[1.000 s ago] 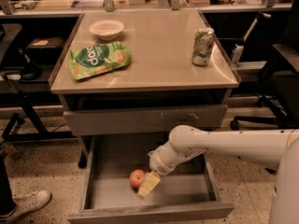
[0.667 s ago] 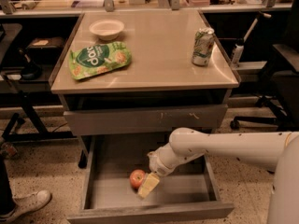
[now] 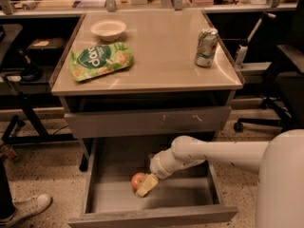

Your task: Pick apple from middle drawer and place on counter

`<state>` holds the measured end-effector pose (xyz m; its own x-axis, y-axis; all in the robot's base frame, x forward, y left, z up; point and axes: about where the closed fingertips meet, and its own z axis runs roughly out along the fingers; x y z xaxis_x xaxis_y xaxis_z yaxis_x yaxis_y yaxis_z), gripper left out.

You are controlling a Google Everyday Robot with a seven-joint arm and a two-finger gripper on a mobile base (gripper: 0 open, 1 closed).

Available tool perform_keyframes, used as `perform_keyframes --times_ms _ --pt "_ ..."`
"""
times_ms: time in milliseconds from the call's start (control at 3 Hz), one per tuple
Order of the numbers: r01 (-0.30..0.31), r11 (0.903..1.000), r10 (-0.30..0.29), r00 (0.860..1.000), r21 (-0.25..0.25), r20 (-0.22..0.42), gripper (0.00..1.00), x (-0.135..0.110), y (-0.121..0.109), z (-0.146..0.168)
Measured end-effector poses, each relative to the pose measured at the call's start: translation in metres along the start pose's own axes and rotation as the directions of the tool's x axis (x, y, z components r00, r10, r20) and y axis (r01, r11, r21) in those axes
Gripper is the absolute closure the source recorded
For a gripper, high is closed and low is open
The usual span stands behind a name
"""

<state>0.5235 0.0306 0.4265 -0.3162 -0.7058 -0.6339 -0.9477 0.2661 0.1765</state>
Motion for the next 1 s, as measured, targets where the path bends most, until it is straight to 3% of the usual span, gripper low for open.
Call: perform_keyframes --times_ms 333,1000 --pt "-0.001 1.0000 0.001 1.000 -0.002 0.000 0.00 0.001 0.001 0.001" --pt "-0.006 0.9999 0.007 0.998 -0.012 0.061 0.00 0.012 0.002 0.032"
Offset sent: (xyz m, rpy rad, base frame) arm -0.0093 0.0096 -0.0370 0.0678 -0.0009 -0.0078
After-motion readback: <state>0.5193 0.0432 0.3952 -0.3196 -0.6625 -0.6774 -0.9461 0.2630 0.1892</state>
